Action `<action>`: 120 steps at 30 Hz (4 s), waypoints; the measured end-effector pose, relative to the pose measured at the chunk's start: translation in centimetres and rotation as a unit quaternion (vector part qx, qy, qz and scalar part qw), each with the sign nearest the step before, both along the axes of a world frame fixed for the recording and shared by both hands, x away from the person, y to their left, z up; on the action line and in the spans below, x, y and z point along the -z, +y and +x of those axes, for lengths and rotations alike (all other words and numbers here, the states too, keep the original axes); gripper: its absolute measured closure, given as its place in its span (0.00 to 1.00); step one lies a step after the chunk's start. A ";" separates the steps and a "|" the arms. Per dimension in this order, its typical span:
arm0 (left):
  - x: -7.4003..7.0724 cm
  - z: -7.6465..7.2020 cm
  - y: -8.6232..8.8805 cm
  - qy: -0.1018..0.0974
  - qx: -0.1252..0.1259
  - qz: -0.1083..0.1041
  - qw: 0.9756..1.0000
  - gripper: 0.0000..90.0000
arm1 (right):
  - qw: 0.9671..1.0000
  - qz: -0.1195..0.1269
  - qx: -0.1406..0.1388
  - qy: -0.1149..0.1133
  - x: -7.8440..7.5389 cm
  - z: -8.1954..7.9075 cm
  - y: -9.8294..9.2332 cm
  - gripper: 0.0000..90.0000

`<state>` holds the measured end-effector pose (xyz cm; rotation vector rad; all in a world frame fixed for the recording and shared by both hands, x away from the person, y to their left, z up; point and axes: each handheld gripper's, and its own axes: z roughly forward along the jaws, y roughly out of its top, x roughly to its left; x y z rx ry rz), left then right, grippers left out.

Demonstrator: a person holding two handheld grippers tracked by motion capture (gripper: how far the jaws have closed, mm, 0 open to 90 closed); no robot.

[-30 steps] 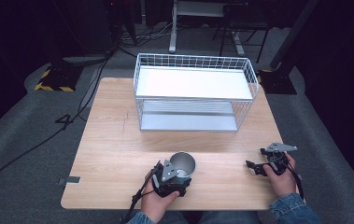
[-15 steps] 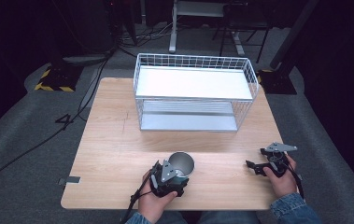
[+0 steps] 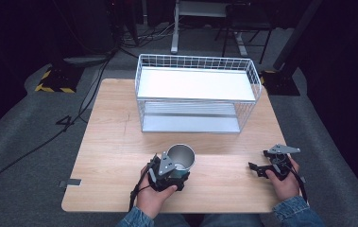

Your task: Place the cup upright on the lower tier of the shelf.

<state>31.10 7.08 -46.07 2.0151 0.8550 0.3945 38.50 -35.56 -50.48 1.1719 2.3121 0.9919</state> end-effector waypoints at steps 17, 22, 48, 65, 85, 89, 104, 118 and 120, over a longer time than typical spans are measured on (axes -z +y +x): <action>-2.3 4.2 -0.5 -0.001 -0.013 -0.003 1.000 0.25 | 1.000 0.000 0.000 0.000 0.0 0.0 0.0 0.11; -2.3 5.5 -0.7 -0.001 -0.023 -0.008 1.000 0.25 | 1.000 0.000 0.000 0.000 0.0 0.0 0.0 0.11; -1.7 11.8 -2.0 -0.025 -0.053 -0.034 0.998 0.25 | 1.000 0.000 0.000 0.000 0.0 0.0 0.0 0.11; -0.2 15.6 -3.9 -0.026 -0.091 -0.030 0.995 0.25 | 1.000 0.000 0.000 0.000 0.0 0.0 0.0 0.11; 1.8 20.0 -5.1 -0.034 -0.142 -0.043 0.988 0.25 | 1.000 0.000 0.000 0.000 0.0 0.0 0.0 0.11; 2.0 20.5 -5.2 -0.027 -0.165 -0.048 0.985 0.25 | 1.000 0.000 0.000 0.000 0.0 0.0 0.0 0.11; 2.7 21.4 -5.3 -0.009 -0.150 -0.047 0.987 0.25 | 1.000 0.000 0.000 0.000 0.0 0.0 0.0 0.11; 2.8 21.1 -5.9 -0.030 -0.152 -0.023 0.988 0.16 | 1.000 0.000 0.000 0.000 0.0 0.0 0.0 0.11; 2.7 20.9 -5.9 -0.035 -0.156 -0.018 0.987 0.17 | 1.000 0.000 0.000 0.000 0.0 0.0 0.0 0.11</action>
